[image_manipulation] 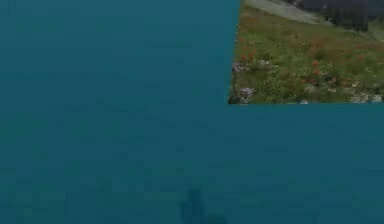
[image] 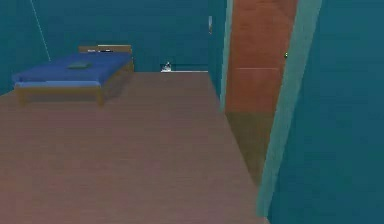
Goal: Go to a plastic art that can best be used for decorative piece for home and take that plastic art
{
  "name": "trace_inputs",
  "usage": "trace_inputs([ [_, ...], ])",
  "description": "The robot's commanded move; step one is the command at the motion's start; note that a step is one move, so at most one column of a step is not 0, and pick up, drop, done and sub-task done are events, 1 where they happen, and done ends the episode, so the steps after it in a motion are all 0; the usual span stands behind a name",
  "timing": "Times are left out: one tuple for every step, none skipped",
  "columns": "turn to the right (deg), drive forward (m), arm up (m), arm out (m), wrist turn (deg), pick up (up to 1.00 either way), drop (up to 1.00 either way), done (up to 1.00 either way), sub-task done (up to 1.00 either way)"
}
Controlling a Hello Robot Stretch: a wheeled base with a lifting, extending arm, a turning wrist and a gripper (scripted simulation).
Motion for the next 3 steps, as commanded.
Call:
trace_inputs([
  [0.0, 1.0, 0.0, 0.0, 0.0, 0.0, 0.0, 0.0, 0.0],
  [0.0, 0.5, 0.0, 0.0, 0.0, 0.0, 0.0, 0.0, 0.0],
  [39.0, 0.0, 0.0, 0.0, 0.0, 0.0, 0.0, 0.0, 0.0],
])
